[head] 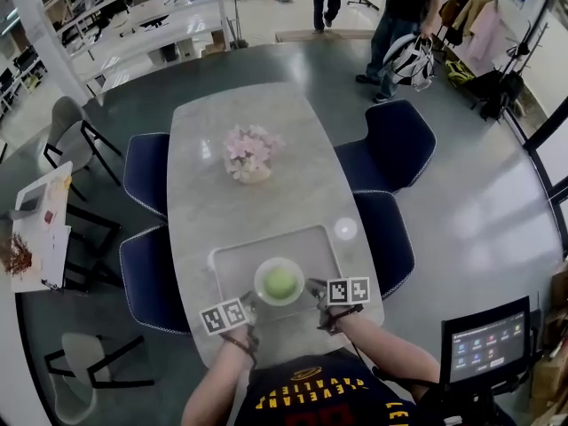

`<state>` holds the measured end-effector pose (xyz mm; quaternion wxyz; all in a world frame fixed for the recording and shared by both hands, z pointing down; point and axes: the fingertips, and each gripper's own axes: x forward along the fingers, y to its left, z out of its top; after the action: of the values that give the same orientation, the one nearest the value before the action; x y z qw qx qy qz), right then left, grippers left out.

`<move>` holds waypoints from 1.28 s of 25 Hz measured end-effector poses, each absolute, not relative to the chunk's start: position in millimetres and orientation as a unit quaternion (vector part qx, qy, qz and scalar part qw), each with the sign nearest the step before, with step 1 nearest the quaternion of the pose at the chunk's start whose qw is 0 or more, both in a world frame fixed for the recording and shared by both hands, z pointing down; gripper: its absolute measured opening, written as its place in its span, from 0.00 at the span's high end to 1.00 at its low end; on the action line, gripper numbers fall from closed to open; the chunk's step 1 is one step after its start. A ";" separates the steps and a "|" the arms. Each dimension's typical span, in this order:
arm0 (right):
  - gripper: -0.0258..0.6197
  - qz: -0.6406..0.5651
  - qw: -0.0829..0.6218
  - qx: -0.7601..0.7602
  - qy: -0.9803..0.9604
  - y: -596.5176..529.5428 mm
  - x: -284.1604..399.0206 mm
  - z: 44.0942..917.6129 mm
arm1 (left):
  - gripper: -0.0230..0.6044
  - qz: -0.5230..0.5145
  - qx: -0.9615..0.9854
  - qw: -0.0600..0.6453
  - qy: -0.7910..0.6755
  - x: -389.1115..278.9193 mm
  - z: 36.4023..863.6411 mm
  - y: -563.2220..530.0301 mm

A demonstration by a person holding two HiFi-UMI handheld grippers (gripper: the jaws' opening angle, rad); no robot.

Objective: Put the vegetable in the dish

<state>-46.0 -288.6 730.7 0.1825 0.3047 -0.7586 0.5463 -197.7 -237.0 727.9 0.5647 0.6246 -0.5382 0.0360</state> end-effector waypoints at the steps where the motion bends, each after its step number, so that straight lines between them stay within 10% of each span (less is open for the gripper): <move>1: 0.95 0.552 0.176 0.304 -0.757 -285.4 -44.8 727.4 | 0.96 0.022 0.625 0.570 -0.534 -194.7 722.0 -234.8; 32: 0.95 0.598 -0.006 0.249 -0.762 -246.0 -34.3 584.5 | 0.96 -0.199 0.670 0.580 -0.419 -133.2 557.8 -206.5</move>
<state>-34.3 -246.0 584.5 -0.0056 0.2486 -0.7621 0.5977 -133.2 -206.5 557.8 0.5800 0.6697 -0.4190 -0.1987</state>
